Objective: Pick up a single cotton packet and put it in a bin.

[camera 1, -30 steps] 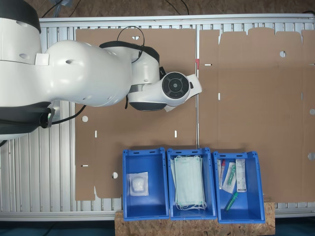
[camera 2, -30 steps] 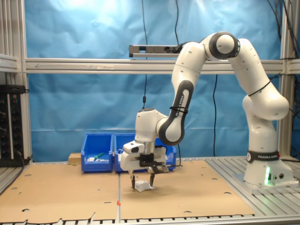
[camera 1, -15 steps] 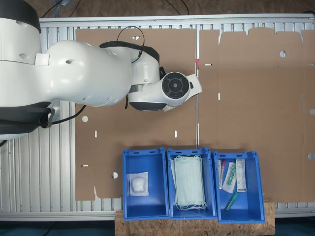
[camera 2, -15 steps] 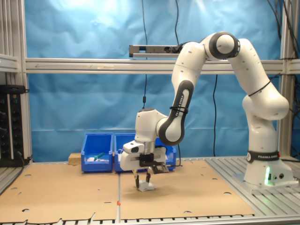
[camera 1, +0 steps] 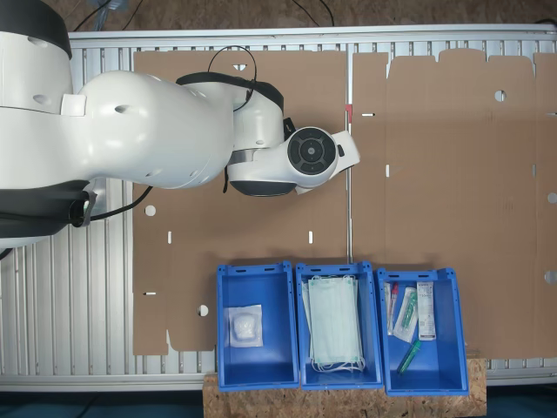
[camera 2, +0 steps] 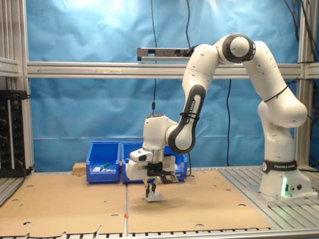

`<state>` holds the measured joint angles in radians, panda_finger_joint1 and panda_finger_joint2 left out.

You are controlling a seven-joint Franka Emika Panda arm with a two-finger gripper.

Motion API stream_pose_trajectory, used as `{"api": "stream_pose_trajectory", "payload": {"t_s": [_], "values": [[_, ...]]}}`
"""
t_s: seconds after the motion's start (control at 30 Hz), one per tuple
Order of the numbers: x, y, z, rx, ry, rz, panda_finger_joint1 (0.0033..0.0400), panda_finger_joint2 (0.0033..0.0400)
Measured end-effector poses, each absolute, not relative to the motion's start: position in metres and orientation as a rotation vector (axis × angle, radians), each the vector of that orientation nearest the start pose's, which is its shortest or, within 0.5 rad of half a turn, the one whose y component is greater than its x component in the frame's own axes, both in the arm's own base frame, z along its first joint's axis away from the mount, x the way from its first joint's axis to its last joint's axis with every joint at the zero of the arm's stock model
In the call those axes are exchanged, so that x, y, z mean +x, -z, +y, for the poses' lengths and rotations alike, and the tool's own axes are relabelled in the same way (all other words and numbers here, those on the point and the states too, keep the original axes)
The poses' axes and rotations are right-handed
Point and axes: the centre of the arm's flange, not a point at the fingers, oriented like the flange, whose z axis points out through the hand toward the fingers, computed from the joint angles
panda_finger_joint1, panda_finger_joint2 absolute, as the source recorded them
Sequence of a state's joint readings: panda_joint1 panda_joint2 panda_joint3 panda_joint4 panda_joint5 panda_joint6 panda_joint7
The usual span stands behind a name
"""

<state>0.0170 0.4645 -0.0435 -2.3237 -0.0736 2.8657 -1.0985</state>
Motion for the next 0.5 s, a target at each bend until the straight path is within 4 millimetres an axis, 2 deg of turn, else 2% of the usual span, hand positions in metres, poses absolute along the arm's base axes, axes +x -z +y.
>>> {"api": "stream_pose_trajectory", "payload": {"t_s": [0.5], "values": [[0.5217, -0.149, -0.0106, -2.701, 0.067, -1.746, 0.0073, 0.0073]]}}
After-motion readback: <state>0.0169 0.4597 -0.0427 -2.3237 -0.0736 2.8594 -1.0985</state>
